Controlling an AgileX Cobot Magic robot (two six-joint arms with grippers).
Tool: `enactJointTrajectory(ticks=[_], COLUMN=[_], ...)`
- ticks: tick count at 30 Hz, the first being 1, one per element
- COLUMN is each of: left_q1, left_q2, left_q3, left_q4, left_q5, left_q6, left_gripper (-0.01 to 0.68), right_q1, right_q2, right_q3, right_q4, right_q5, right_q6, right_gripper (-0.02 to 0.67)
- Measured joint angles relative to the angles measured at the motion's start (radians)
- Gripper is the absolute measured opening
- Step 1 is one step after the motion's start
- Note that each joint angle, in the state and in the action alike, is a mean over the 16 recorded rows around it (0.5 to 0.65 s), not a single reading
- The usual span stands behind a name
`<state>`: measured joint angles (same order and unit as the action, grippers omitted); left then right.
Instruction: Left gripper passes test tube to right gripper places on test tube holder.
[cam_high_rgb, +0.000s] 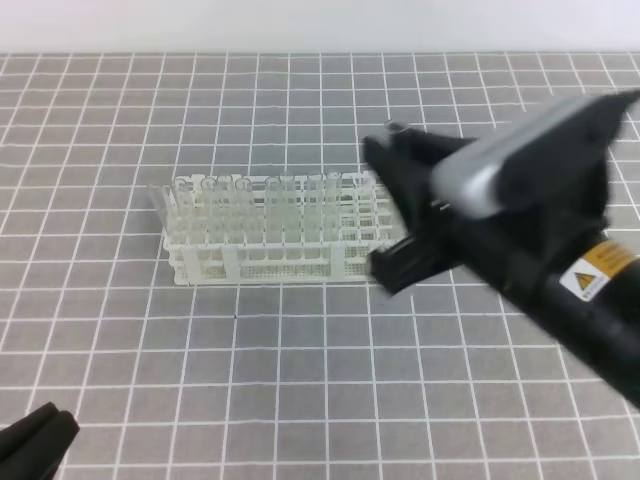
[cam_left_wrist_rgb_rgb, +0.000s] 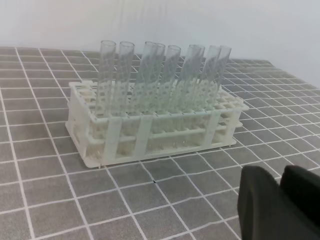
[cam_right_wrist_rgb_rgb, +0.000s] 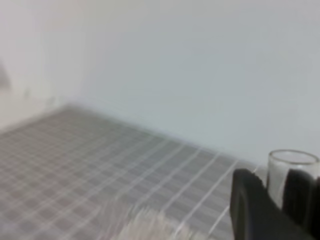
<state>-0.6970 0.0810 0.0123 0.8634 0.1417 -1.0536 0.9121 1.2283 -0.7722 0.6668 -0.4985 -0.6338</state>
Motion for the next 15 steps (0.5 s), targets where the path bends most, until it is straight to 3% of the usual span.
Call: enactJointTrajectory(ticks=[7,15], left_q1=[0.0,0.0], left_q2=[0.0,0.0], left_q3=[0.001,0.0], left_q4=[0.001,0.001], left_q5=[0.0,0.001], left_q6=[0.0,0.0], left_gripper=[0.007,0.007], right_q1=[-0.137,-0.208], right_q2=[0.08,0.28], right_q3=[0.057,-0.021], right_q4=[-0.409,-0.541], right_q5=[-0.156,-0.299], right_q6=[0.443,0.538], right_gripper=[0.01,0.01])
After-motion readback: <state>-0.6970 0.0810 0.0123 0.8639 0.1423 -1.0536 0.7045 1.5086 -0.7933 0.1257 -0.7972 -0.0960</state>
